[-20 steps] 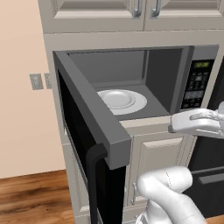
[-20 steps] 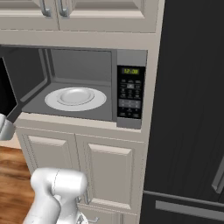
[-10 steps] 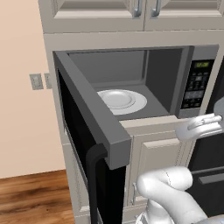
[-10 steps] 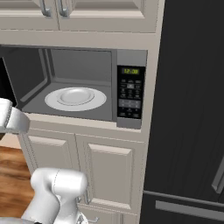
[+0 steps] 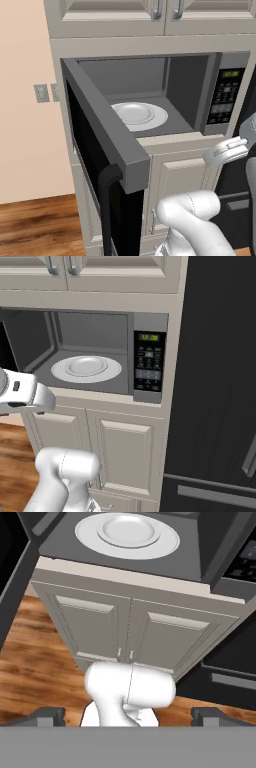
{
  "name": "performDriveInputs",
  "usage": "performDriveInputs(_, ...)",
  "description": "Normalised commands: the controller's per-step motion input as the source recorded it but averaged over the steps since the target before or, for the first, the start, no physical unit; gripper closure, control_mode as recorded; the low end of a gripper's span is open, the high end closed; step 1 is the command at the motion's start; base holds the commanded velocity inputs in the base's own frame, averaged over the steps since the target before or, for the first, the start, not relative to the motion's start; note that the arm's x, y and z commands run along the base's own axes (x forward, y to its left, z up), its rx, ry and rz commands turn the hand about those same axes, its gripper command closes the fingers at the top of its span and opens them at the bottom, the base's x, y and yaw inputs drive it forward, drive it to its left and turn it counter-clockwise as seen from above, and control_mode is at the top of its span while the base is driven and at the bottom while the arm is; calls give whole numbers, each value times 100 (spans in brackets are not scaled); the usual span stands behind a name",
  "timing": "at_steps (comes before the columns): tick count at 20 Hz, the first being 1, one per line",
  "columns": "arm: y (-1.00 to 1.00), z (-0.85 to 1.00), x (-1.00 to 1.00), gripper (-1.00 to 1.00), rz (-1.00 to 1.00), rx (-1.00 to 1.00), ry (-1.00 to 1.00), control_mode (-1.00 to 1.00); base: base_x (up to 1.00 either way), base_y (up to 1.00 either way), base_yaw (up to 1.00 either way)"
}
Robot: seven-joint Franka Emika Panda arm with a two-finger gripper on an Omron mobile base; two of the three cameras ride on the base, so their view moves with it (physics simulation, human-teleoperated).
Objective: Pick the hotdog bun from the counter and place it in the microwave. Then turn on the microwave.
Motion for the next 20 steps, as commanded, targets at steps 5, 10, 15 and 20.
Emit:
performDriveInputs(5, -14, -26, 18, -100, 0, 5, -2, -100, 0, 0, 0)
performDriveInputs(10, -10, -22, 25, -100, 0, 1, 0, -100, 0, 0, 0)
performDriveInputs(15, -3, -17, 30, -100, -5, 0, 0, -100, 0, 0, 0)
performDriveInputs(20, -8, -17, 28, -100, -5, 0, 0, -100, 0, 0, 0)
